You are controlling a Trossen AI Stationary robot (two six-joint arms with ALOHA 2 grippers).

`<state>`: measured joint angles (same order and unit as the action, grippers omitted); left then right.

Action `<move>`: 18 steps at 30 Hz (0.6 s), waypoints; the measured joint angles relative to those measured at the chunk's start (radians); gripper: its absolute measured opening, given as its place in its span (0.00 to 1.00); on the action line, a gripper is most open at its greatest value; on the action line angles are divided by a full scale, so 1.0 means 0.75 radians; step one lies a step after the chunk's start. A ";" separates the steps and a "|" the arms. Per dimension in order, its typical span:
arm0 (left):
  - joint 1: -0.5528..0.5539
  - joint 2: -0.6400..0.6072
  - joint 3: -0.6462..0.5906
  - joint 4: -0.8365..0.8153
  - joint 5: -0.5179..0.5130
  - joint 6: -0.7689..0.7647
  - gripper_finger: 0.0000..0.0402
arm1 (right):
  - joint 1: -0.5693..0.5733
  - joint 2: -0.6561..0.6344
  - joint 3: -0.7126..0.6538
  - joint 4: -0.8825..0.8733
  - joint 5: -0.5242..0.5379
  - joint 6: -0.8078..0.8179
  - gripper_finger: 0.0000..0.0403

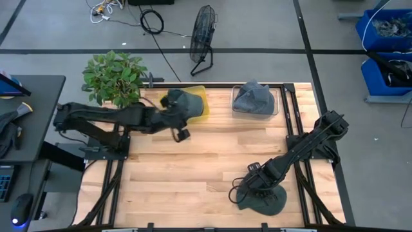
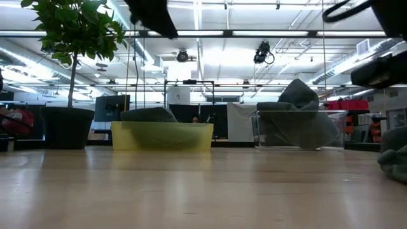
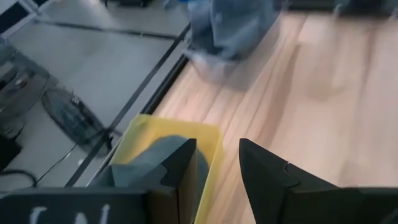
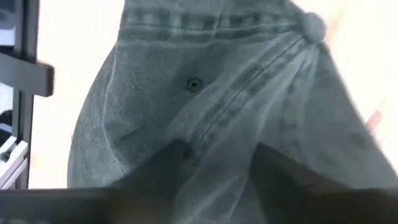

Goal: Pick & Place hat
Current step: Put the black cap into the yellow bin

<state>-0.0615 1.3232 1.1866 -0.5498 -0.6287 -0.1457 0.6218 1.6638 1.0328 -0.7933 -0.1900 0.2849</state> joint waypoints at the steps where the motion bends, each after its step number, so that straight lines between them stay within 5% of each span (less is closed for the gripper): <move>1: -0.011 -0.033 0.000 -0.005 0.000 0.000 0.31 | -0.006 0.000 0.009 -0.002 -0.001 -0.025 0.37; 5: -0.049 -0.153 0.001 -0.013 0.000 0.002 0.31 | -0.041 0.000 0.101 -0.059 0.000 -0.131 0.06; 9: -0.069 -0.234 0.001 -0.018 0.001 0.031 0.31 | -0.087 -0.001 0.306 -0.236 0.203 -0.269 0.05; 18: -0.074 -0.314 0.001 -0.016 0.001 0.083 0.31 | -0.287 -0.005 0.713 -0.381 0.950 -0.892 0.01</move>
<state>-0.1168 1.0876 1.1873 -0.5618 -0.6282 -0.0835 0.4067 1.6604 1.5674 -1.0793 0.5226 -0.3844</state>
